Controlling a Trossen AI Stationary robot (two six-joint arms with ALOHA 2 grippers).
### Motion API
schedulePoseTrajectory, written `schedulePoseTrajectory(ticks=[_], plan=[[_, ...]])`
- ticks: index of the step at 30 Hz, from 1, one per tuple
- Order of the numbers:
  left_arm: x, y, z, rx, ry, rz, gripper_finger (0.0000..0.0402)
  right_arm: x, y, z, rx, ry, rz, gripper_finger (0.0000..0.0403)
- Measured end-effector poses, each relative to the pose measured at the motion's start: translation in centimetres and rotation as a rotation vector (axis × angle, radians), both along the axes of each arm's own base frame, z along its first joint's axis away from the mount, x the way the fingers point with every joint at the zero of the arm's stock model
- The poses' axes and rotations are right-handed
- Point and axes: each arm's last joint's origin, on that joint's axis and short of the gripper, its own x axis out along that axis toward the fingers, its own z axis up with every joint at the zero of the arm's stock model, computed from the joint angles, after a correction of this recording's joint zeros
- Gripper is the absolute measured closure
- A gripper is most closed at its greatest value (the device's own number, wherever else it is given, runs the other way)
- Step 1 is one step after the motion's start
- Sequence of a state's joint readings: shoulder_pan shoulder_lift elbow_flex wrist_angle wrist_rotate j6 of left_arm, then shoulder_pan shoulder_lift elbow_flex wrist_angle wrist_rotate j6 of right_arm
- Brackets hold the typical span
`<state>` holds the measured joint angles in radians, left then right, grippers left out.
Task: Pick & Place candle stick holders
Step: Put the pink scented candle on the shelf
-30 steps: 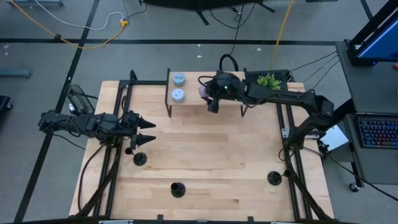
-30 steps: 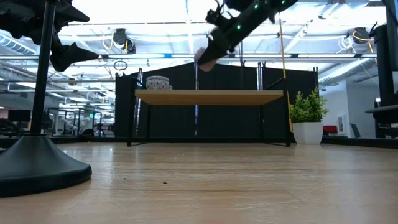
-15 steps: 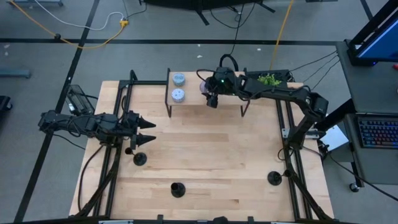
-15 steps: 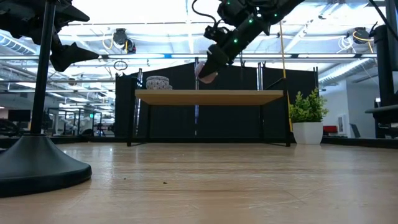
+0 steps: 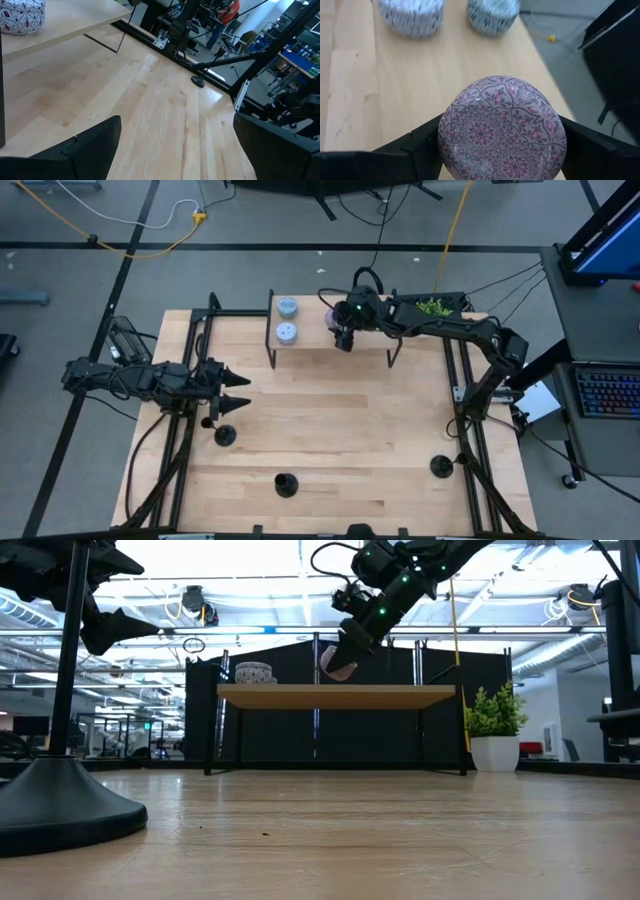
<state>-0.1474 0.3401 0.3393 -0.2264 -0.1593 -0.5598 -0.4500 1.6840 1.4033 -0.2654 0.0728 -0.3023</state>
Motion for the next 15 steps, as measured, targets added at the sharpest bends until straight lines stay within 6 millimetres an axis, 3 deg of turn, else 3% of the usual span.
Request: schedulePoseTrajectory(ticks=[15], plan=[[0.00,0.00,0.00,-0.007,0.000,0.001,0.0009,-0.56,0.15,-0.71,0.052,0.077,-0.018,0.0102]])
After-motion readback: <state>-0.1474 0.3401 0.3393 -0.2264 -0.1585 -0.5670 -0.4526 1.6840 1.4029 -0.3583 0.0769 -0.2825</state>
